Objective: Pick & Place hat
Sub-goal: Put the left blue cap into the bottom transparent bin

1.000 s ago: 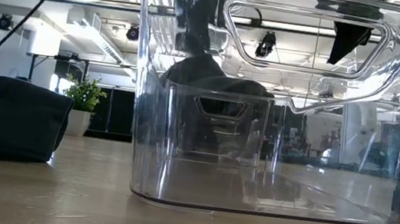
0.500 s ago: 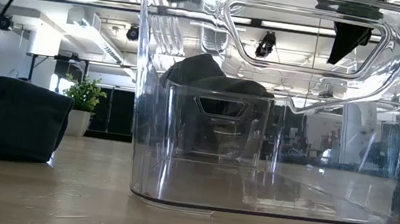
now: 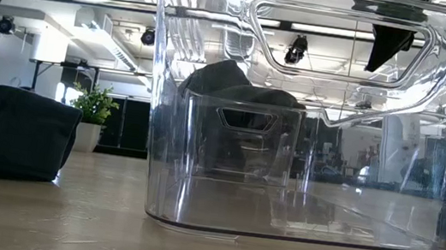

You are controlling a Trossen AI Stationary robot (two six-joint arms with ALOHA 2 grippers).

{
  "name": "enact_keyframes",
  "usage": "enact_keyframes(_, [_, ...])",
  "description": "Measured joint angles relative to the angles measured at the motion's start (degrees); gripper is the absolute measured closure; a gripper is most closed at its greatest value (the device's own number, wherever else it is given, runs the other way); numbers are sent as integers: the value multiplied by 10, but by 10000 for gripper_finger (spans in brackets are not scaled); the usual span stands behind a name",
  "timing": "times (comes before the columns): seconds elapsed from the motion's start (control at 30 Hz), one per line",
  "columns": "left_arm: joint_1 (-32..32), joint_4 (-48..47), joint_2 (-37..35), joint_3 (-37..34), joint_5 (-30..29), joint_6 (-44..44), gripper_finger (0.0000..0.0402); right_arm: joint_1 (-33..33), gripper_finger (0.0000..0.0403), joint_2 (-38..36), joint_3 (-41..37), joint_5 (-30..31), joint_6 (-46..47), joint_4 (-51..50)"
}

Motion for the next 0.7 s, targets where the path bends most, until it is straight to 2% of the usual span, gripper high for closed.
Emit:
enact_keyframes(0.1, [-12, -52, -19, -25, -16, -38, 184, 0, 390, 0, 0, 0, -1, 0])
enact_keyframes(0.23, [-20, -38, -76, -77, -42, -94, 184, 0, 390, 0, 0, 0, -13, 0])
enact_keyframes(0.5, [-54, 117, -206, -219, -86, -239, 185, 0, 390, 1, 0, -3, -56, 2])
enact_keyframes(0.7, [-110, 220, -269, -372, -76, -337, 186, 0, 390, 1, 0, -9, -60, 2])
